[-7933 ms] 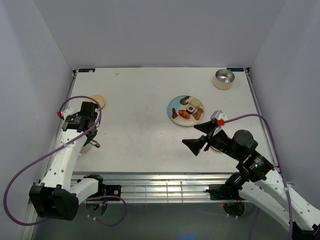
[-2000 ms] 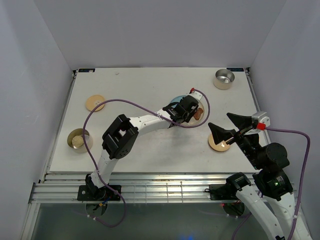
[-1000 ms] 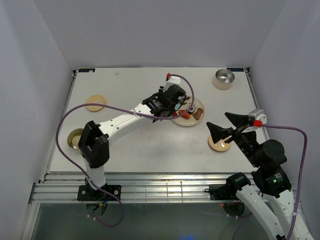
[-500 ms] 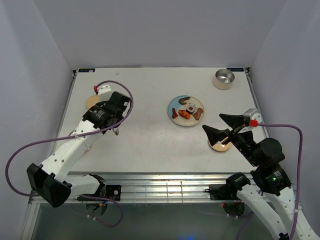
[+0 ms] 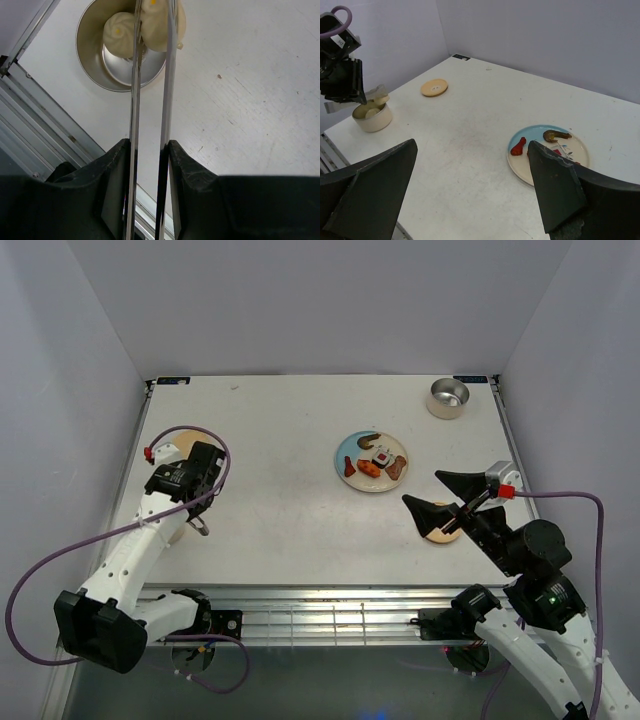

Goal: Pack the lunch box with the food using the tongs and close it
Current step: Place the fake food in the packing box.

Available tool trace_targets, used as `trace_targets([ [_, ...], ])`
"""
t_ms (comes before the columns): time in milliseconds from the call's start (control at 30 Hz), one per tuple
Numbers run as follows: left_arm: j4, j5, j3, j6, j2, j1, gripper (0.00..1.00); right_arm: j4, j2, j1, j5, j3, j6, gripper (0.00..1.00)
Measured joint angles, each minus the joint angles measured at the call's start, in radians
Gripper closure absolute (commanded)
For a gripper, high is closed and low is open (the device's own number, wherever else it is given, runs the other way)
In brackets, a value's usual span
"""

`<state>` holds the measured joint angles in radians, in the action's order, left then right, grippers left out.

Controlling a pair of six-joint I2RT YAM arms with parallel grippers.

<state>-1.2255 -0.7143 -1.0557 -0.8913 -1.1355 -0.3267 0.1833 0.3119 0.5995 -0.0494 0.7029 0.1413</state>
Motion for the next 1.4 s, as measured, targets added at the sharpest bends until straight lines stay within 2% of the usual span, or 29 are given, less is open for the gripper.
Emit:
trace_targets([
  [167,-0.009,0.023,0.005,-0.009,0.008,0.05,0.58,0.001,-0.01,0.045,0.053,0.002,-0.014,0.04],
  [233,-0.027,0.023,0.005,-0.021,0.011,0.051,0.56,0.002,-0.009,0.058,0.069,0.003,-0.019,0.04],
  [400,-0.068,0.014,0.004,-0.048,0.04,0.051,0.59,0.006,-0.002,0.076,0.09,0.006,-0.023,0.04],
  [533,-0.104,-0.016,-0.002,-0.082,0.038,0.055,0.53,0.021,-0.002,0.093,0.112,0.01,-0.032,0.04],
  [1100,-0.12,-0.061,-0.007,-0.15,-0.08,0.089,0.53,0.049,0.042,0.109,0.16,0.019,-0.044,0.04],
  [1400,-0.122,-0.005,-0.008,-0.193,-0.189,0.092,0.53,0.051,0.054,0.109,0.173,0.021,-0.045,0.05],
])
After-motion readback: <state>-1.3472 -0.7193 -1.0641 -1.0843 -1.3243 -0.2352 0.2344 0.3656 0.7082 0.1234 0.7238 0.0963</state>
